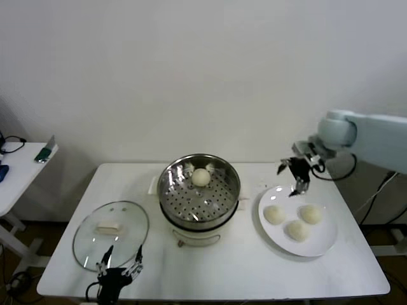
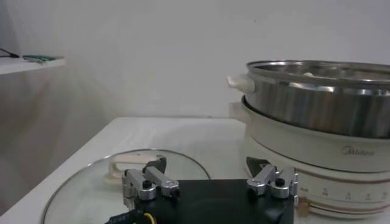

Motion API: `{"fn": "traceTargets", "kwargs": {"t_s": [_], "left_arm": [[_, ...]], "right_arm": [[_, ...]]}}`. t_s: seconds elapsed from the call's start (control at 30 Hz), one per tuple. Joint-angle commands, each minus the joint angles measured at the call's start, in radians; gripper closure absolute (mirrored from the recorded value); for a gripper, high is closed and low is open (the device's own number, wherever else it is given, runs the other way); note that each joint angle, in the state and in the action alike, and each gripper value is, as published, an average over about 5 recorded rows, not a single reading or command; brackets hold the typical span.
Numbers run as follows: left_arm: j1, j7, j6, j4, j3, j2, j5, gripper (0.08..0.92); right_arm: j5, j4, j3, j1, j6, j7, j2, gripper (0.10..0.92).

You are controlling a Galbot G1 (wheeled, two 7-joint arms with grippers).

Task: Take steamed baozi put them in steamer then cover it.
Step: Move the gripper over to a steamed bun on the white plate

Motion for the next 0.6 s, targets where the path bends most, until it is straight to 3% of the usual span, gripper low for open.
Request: {"fn": "traceTargets", "kwargs": {"t_s": [0.03,0.6], "left_arm": [[0.000,-0.001,0.001,0.006,0.000,-0.003,0.001,0.177],[-0.001,-0.004,0.001,0.011,-0.003,-0.005,-0.003,0.177]], "right_arm": [[-0.036,-0.063,0.231,-0.338,-0.174,0.097,-0.048,0.203],[-0.064,-0.233,0.313,-0.441,-0.178,0.094,0.129,0.205]]}}
